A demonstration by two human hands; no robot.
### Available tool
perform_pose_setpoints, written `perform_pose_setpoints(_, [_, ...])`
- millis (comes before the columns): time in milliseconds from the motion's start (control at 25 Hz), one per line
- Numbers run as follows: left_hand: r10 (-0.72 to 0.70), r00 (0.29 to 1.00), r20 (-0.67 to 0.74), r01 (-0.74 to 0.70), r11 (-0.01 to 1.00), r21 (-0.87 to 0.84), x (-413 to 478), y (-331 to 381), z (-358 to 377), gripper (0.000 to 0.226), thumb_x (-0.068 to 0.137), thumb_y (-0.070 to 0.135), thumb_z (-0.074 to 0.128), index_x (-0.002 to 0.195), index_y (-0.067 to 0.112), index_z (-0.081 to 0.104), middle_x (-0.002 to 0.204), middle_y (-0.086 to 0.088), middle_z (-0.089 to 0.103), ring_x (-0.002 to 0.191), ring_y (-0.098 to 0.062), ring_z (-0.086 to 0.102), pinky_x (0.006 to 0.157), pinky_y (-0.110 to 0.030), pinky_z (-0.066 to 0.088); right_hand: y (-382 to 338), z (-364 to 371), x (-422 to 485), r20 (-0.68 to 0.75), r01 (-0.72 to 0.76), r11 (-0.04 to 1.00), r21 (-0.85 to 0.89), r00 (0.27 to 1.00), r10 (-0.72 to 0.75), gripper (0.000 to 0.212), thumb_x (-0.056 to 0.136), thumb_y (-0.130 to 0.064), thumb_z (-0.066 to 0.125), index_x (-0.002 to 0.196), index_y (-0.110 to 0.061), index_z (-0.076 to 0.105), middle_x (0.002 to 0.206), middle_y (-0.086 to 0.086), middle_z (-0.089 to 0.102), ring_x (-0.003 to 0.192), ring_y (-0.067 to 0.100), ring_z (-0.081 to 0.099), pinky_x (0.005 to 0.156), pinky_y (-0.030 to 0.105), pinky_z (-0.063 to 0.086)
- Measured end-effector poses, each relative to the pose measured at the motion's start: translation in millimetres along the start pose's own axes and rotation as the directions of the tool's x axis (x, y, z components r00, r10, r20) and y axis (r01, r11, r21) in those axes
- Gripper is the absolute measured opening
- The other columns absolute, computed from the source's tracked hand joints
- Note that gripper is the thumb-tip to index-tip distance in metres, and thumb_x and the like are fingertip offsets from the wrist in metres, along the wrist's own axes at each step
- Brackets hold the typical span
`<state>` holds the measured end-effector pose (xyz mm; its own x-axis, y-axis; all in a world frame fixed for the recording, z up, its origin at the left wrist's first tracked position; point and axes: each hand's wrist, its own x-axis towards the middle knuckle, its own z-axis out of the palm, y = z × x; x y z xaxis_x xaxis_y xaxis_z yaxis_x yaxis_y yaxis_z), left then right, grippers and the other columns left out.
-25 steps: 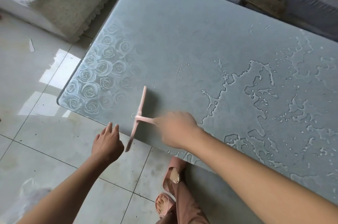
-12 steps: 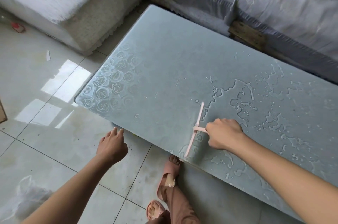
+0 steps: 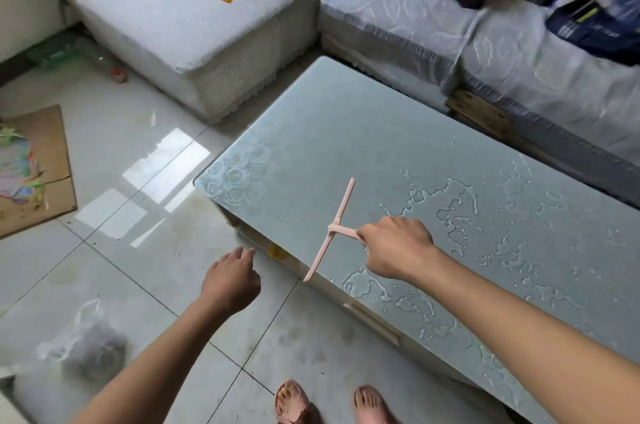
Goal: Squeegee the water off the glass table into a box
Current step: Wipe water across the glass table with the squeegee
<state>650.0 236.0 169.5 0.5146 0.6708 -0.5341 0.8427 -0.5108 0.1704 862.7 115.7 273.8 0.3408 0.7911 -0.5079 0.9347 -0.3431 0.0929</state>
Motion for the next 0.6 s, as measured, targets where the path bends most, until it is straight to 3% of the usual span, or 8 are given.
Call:
perform_pose_setpoints(240, [-0.164, 0.985, -0.05, 0.153, 0.971, -0.185, -50.1, 0.6, 34.2, 0.052, 0.096, 0.02, 0.037, 0.147, 0.017, 0.031, 0.152, 0.0, 0.034, 0.136, -0.02, 0.036, 0.106, -0.032, 0.035, 2.2, 8.7, -23.5, -0.018, 0.177, 0.984, -0.024, 0.984, -0.177, 0.03, 0.092, -0.018, 0.043, 0.118, -0.022, 0.056, 0.108, 0.009, 0.063, 0.098, 0.031, 0.059, 0.069, 0.032, 0.037])
perform_pose_setpoints(440, [-0.356, 0.933, -0.044, 0.319, 0.879, -0.356, -98.6, 8.9, 67.9, 0.051, 0.095, 0.019, 0.037, 0.146, 0.018, 0.035, 0.151, -0.001, 0.036, 0.136, -0.02, 0.037, 0.107, -0.034, 0.036, 4.1, 19.8, -41.5, -0.036, 0.351, 0.936, 0.025, 0.936, -0.35, 0.021, 0.092, -0.022, 0.041, 0.106, -0.031, 0.054, 0.102, 0.007, 0.064, 0.091, 0.031, 0.058, 0.064, 0.032, 0.034])
perform_pose_setpoints(600, [-0.485, 0.874, -0.013, 0.425, 0.777, -0.464, -152.0, -2.2, 105.6, 0.051, 0.093, 0.018, 0.039, 0.144, 0.016, 0.037, 0.148, -0.004, 0.042, 0.134, -0.022, 0.039, 0.107, -0.033, 0.036, -29.7, 37.7, -55.5, -0.059, 0.495, 0.868, 0.028, 0.868, -0.493, 0.029, 0.094, -0.031, 0.038, 0.118, -0.038, 0.052, 0.107, 0.003, 0.066, 0.096, 0.033, 0.06, 0.065, 0.033, 0.04])
